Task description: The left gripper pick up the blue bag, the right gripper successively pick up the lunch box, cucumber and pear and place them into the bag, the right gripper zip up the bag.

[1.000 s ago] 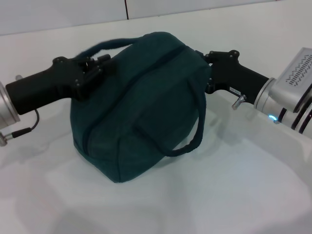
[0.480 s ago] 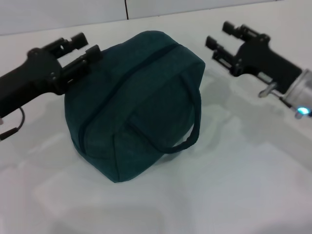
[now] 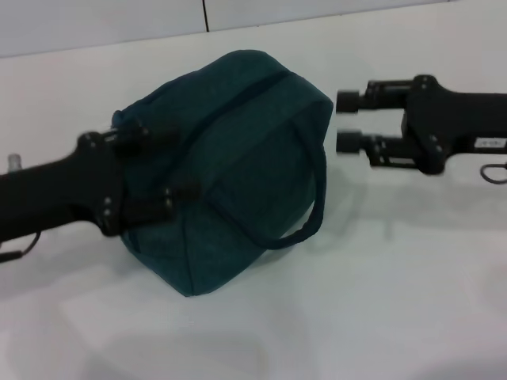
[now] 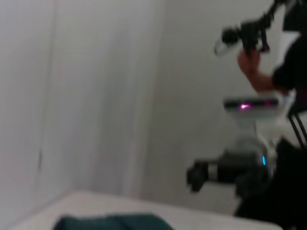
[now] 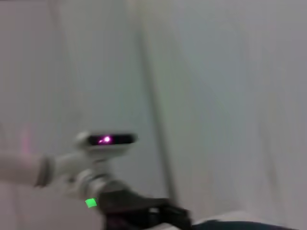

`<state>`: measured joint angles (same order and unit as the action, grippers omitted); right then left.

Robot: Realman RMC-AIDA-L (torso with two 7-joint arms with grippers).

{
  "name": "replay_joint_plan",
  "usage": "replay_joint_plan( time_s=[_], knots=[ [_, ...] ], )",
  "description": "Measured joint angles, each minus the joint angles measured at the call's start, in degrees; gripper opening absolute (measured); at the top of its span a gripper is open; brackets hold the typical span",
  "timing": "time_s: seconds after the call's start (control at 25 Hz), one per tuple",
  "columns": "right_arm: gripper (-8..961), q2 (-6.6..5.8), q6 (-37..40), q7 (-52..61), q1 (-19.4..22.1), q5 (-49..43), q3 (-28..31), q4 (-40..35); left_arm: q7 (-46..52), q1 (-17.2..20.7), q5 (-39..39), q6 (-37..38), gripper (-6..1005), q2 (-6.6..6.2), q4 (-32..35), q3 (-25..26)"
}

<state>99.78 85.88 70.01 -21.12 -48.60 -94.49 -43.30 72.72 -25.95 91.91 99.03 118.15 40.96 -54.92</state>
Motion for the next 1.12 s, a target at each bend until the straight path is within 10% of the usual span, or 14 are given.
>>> replay_joint_plan(
  time_s=[0.4, 1.12],
  knots=[
    [533, 13.05, 10.75, 13.44, 3.67, -42.49, 28.76, -21.65, 0.80, 0.20, 6.88, 1.44, 743, 0.50, 0.82, -0.48],
    [533, 14.55, 13.35, 14.64, 2.39, -46.08, 30.24, -22.49, 0.56, 0.18, 6.72, 3.05, 743, 0.29, 0.96, -0.25]
  ],
)
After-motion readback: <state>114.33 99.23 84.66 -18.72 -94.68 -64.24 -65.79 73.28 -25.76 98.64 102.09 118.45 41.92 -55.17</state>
